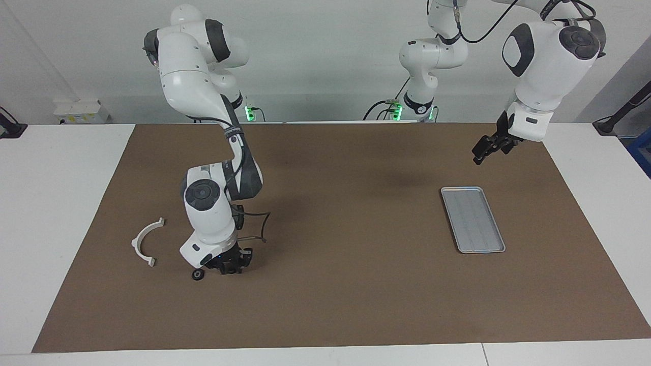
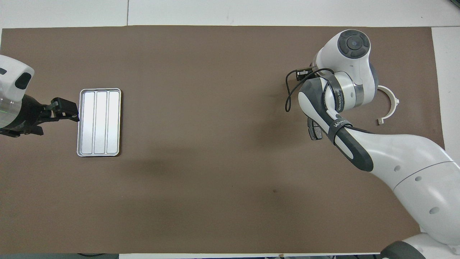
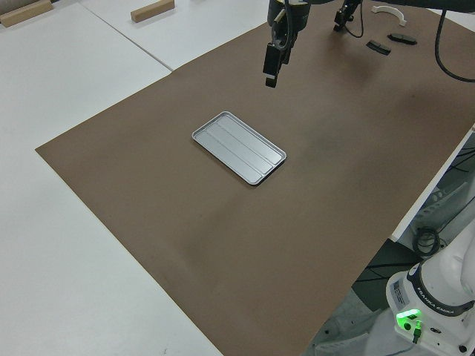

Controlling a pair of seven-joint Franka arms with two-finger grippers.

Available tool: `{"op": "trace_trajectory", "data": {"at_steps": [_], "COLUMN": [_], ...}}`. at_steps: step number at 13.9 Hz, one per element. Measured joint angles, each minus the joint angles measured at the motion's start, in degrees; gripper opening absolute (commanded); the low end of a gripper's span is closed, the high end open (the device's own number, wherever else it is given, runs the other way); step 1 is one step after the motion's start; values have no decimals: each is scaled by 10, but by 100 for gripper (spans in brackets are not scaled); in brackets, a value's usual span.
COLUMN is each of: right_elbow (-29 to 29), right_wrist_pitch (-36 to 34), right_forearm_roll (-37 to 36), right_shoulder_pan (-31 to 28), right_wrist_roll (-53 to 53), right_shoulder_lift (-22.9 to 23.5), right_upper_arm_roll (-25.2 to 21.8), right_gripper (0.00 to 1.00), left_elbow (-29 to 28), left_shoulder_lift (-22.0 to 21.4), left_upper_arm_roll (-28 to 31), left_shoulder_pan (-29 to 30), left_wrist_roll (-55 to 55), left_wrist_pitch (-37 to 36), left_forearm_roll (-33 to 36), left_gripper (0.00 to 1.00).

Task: Place bearing gear from tray to pile
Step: 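Carry the second gear with the right gripper beside the first gear and release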

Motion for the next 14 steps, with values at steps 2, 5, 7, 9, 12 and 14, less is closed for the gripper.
{"op": "trace_trajectory", "data": {"at_steps": [2, 5, 7, 9, 12, 14], "right_elbow": [0, 0, -1, -1, 0, 0], "right_wrist_pitch": [0, -2, -15, -35, -85, -122], "right_forearm_roll": [0, 0, 0, 0, 0, 11], "right_shoulder_pan": [1, 1, 0, -1, -9, -28], "right_wrist_roll": [0, 0, -7, -23, -54, -81], "right_shoulder_lift": [-4, -19, -32, -48, -81, -107], "right_upper_arm_roll": [1, 1, 1, 0, 0, 2], "right_gripper": [100, 100, 100, 100, 100, 100], "left_elbow": [0, 0, 0, 0, 0, 0], "left_shoulder_lift": [0, 0, 0, 0, 0, 0], "left_upper_arm_roll": [0, 0, 0, 0, 0, 0], "left_shoulder_pan": [0, 0, 0, 0, 0, 0], "left_wrist_roll": [0, 0, 0, 0, 0, 0], "left_wrist_pitch": [0, 0, 0, 0, 0, 0], "left_forearm_roll": [0, 0, 0, 0, 0, 0], "left_gripper": [100, 100, 100, 100, 100, 100]}}
